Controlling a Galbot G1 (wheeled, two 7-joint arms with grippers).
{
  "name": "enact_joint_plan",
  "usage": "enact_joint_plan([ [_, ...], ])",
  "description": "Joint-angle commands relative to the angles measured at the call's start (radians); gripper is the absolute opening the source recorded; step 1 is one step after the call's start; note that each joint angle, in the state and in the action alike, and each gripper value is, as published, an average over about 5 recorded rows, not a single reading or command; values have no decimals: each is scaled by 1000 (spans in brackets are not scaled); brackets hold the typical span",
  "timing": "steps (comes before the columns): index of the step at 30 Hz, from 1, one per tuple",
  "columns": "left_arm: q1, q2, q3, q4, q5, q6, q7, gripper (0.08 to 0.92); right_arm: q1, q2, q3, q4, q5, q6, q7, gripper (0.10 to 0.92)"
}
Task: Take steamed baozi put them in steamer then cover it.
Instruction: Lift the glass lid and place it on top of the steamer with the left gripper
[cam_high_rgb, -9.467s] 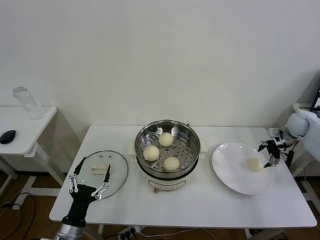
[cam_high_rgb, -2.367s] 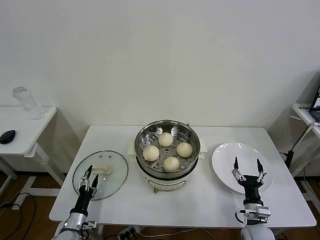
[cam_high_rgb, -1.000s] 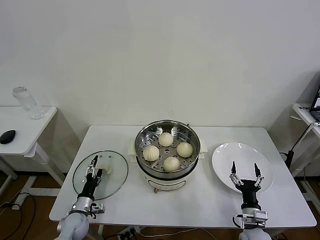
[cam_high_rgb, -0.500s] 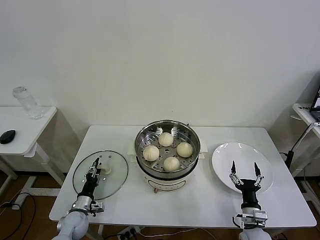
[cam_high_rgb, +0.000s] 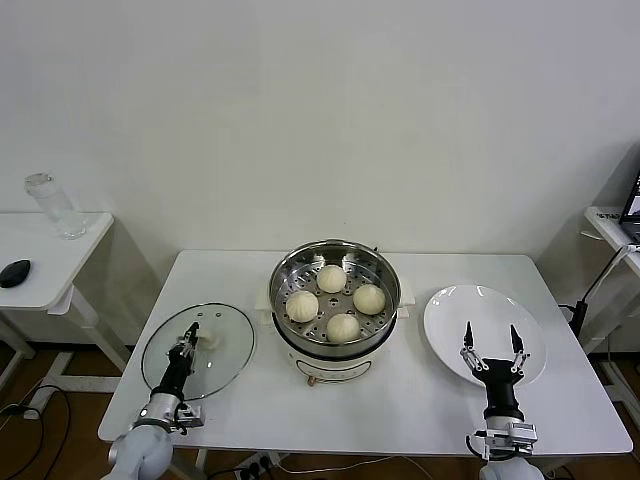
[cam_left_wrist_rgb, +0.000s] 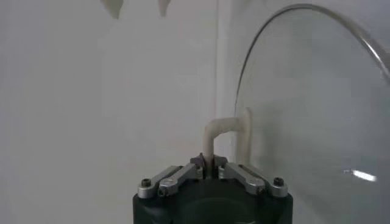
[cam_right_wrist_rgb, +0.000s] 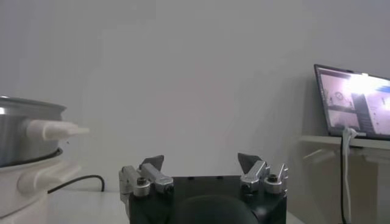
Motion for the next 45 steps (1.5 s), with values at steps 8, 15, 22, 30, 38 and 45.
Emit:
enact_joint_plan([
  [8,87,82,-226,-472,-32,23,24,189,-1,8,-5,-4,-10,3,-2,823],
  [15,122,97,-152,-702,-40,95,109,189,-9,14,1,-7,-11,5,-1,823],
  [22,-2,60,203,-749,-22,276,225,189,-12,12,3,-2,-12,-30,0,823],
  [30,-190,-90,438,-664,132,422,393,189,-14,18,-11,-11,-20,-84,0,823],
  [38,-261,-181,535,-608,200,555,527,189,-2,45,-4,-23,-36,-82,1,823],
  [45,-299,-214,596,-559,223,636,566,189,6,60,-1,-41,-50,-72,1,823],
])
